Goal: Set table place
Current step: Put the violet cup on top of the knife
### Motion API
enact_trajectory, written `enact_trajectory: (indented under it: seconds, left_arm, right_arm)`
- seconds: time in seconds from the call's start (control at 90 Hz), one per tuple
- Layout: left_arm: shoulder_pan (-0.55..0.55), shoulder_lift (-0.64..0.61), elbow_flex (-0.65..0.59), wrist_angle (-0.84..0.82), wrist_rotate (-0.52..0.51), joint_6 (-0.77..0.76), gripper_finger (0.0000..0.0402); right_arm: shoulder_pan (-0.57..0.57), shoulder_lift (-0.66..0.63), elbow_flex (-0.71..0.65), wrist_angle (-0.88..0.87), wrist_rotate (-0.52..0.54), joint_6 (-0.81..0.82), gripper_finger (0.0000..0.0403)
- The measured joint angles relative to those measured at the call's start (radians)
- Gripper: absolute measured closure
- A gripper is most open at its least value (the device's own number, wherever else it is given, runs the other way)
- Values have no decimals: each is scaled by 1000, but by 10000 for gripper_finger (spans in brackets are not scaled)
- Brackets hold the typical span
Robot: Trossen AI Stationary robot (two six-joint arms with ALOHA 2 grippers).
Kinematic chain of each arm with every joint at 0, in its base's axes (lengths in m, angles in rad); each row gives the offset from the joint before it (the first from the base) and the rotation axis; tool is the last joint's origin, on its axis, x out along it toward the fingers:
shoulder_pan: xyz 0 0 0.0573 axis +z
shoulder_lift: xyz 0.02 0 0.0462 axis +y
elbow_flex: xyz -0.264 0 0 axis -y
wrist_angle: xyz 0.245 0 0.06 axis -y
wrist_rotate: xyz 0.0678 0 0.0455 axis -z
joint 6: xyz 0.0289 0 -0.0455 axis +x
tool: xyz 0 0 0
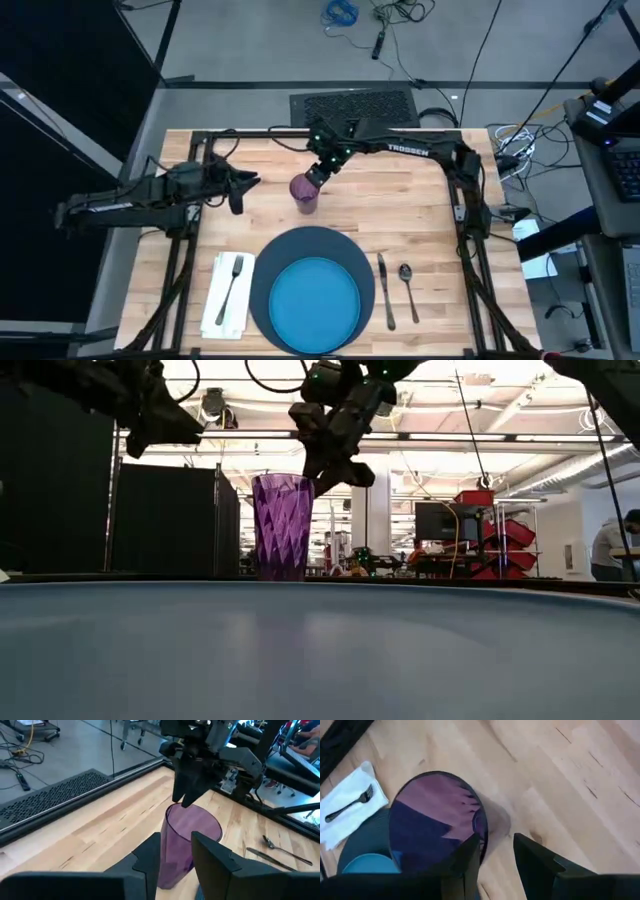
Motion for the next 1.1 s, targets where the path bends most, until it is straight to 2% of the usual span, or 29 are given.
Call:
enact_trajectory:
  seconds: [0.3,0.367,0.456,0.522,0.667,0.789,0.856,0.922,1.0,1.1]
  left_arm:
    - [0,3,0,-2,3,4,309]
    - [0,3,0,-4,3,3,309]
    - [0,3,0,-10,3,3,309]
    - [0,3,0,-14,3,3,309]
    - [0,3,0,-11,3,3,309]
    - [0,3,0,-13,3,1,309]
    - [0,3,0,-13,11,-2,309]
    - [0,3,0,-12,12,-2,309]
    - [0,3,0,-10,12,-1,309]
    - [0,3,0,-13,14,-1,309]
  right_arm:
    - [21,99,0,-10,6,-19,305]
    - [25,125,0,-4,13,-46,328]
    - [32,135,-1,-2,39,-95,382]
    - [36,133,15,-20,53,-107,394]
    - [49,105,173,-245,67,-152,400]
    - [89,68,335,-526,180,-173,401]
    - [114,47,369,-647,216,-153,401]
    - [139,4,343,-665,247,-113,402]
    - [164,-71,259,-656,232,-73,402]
    - [203,-188,82,-653,292,-6,402]
